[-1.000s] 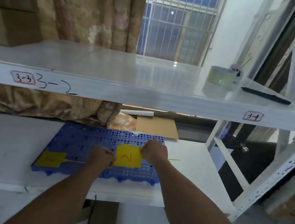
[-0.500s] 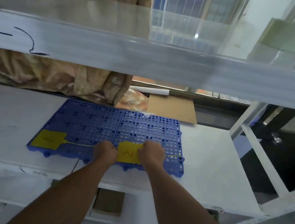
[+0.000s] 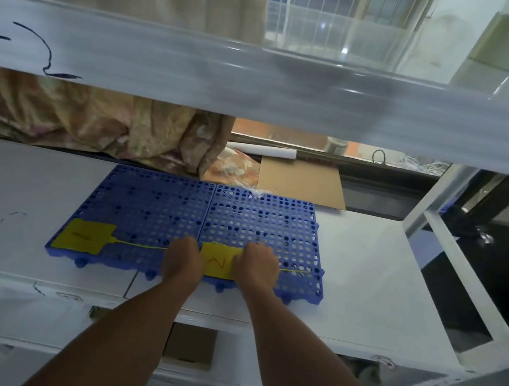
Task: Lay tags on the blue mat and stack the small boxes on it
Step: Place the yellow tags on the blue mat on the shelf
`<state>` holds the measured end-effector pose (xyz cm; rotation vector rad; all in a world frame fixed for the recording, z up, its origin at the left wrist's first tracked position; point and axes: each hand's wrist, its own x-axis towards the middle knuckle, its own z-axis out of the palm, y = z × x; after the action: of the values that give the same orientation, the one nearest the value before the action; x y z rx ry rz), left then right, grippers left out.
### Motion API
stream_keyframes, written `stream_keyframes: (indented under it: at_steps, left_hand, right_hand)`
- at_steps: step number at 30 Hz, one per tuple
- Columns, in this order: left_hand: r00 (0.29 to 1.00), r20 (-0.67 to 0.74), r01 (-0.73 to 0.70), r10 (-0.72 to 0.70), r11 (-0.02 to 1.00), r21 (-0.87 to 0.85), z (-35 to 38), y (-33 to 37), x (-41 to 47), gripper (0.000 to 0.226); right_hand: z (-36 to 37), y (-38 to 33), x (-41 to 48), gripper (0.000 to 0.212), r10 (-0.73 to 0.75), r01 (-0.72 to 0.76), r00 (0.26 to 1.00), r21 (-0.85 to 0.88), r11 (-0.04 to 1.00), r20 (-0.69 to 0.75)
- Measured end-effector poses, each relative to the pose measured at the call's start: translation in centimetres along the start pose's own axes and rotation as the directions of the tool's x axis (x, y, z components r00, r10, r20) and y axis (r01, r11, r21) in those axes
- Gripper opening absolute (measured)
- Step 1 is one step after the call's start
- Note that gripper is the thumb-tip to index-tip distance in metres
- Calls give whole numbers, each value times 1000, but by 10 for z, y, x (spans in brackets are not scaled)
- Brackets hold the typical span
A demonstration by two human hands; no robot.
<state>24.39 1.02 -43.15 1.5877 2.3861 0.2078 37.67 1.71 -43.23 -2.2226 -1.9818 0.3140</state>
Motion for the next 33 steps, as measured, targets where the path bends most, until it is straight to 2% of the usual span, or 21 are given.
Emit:
stream_keyframes:
  at_steps: [8, 12, 16, 19, 22, 27, 30, 33]
  left_hand:
    - [998, -57, -6, 9, 999, 48, 13, -3, 0, 22]
    - [999, -28, -34, 35, 998, 56, 7, -4, -1, 19]
    - [994, -85, -70, 73, 997, 41, -14, -8, -8, 19]
    - [983, -129, -121, 128, 991, 58, -34, -11, -8, 29]
    - [967, -126, -210, 221, 973, 90, -69, -22, -16, 42]
    - [959, -28, -261, 282, 918, 297, -133, -45, -29, 66]
    - [955, -19, -277, 295, 916, 292, -171, -62, -44, 75]
    - [949, -51, -294, 310, 933, 207, -208, -81, -63, 78]
  right_hand:
    - [7, -5, -3, 29, -19, 18, 1000, -45, 999, -24]
    - [5, -6, 0, 30, -31, 31, 999, -51, 998, -6]
    - [-12, -10, -4, 32, -75, 72, 997, -89, 993, -27]
    - [-26, -13, -4, 41, -117, 114, 993, -131, 985, -15]
    - [-54, -23, -14, 53, -182, 181, 983, -104, 978, -2]
    - [-106, -53, -40, 60, -299, 299, 954, -77, 951, 9]
    - [-131, -79, -61, 57, -369, 360, 928, -124, 925, -55]
    - [-157, -103, -88, 56, -384, 370, 916, -127, 920, -113]
